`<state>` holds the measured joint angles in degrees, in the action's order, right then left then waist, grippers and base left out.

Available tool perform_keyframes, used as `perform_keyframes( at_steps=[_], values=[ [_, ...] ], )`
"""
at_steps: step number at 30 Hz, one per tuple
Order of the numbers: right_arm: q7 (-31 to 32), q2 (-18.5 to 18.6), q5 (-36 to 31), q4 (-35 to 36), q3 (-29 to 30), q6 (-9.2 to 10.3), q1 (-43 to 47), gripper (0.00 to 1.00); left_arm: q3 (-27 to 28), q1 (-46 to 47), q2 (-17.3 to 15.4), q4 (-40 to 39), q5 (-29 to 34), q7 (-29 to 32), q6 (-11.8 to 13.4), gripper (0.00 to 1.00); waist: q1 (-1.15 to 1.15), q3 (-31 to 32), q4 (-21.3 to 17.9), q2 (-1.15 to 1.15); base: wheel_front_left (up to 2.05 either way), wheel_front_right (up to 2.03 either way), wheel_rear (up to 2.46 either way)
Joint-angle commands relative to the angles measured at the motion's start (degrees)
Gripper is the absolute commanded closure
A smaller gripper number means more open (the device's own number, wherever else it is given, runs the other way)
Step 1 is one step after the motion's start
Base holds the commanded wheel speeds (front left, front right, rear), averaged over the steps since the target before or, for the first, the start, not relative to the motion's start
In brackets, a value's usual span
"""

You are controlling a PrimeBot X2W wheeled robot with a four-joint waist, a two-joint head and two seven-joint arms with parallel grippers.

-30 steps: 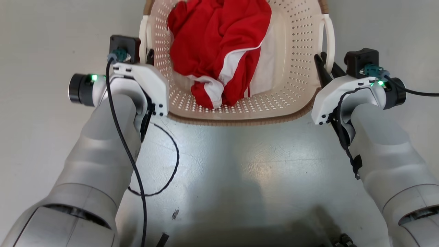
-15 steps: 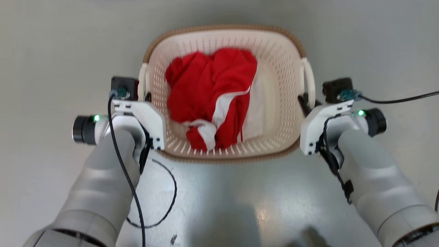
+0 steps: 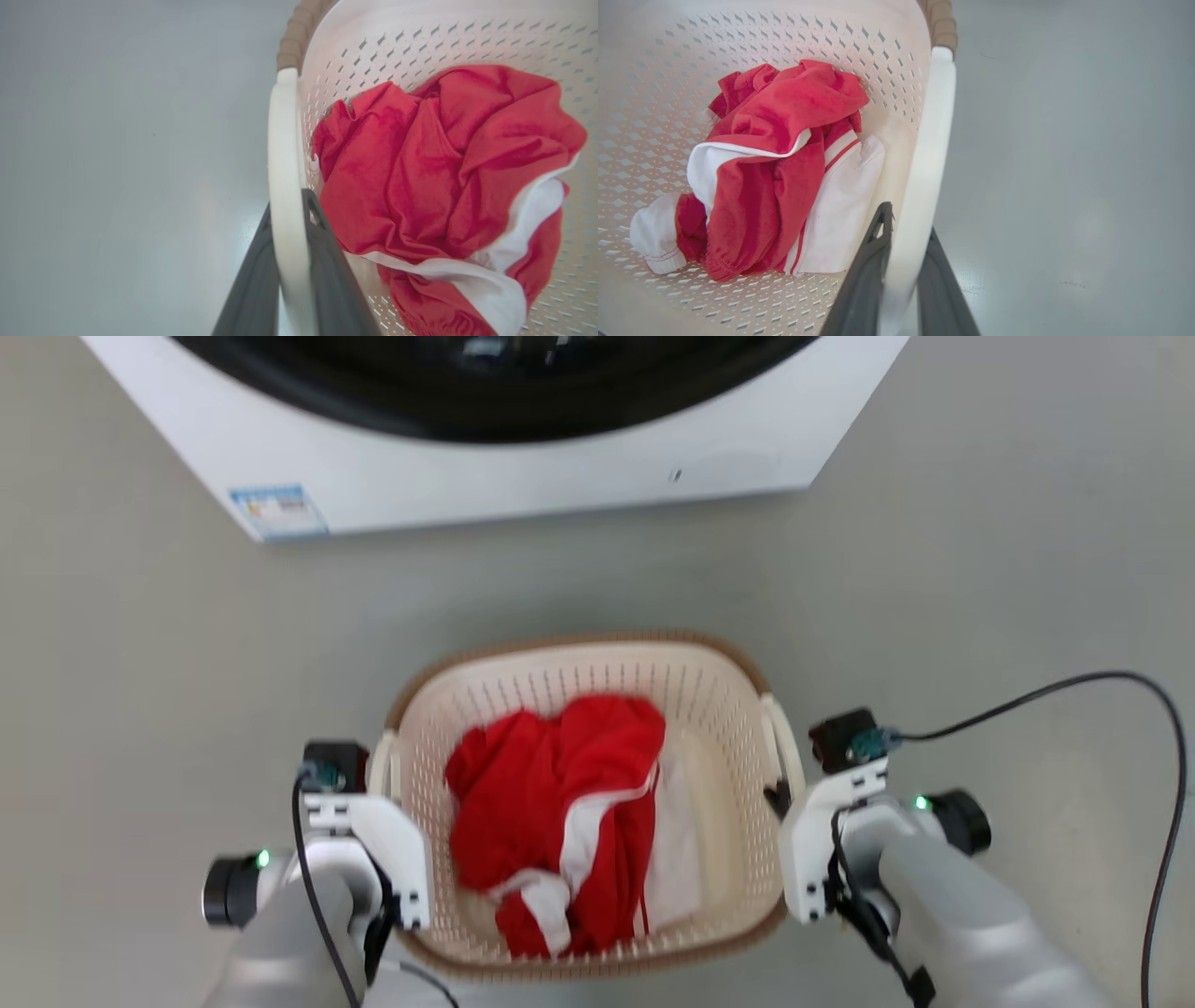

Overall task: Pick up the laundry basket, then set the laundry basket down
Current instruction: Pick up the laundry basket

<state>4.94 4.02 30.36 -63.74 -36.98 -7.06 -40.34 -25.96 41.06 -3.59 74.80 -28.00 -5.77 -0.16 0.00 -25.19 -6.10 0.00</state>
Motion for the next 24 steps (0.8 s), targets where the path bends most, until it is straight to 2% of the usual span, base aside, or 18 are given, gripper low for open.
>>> perform_keyframes(
  at_steps=[1,15,24],
  values=[
    [0.9,-1.1,0.7,1.3,-2.2,-0.43,2.8,1.0,1.1,-1.5,-1.0,-0.9,-0.3,0.1,-0.8,1.0,0.0,6.1,-2.1,0.0,0.0,0.0,0.0],
    [7.4,-1.1,6.9,1.8,-10.5,-0.43,10.3,1.0,-0.6,-13.3,0.5,-0.8,-2.5,4.3,-1.6,1.0,0.0,23.0,-2.7,0.0,0.0,0.0,0.0],
    [8.6,-1.1,8.7,1.6,-12.8,-0.43,12.2,1.0,-3.4,-16.5,0.7,-2.9,-4.5,6.3,-2.0,1.0,0.0,26.7,-1.4,0.0,0.0,0.0,0.0]
  ],
)
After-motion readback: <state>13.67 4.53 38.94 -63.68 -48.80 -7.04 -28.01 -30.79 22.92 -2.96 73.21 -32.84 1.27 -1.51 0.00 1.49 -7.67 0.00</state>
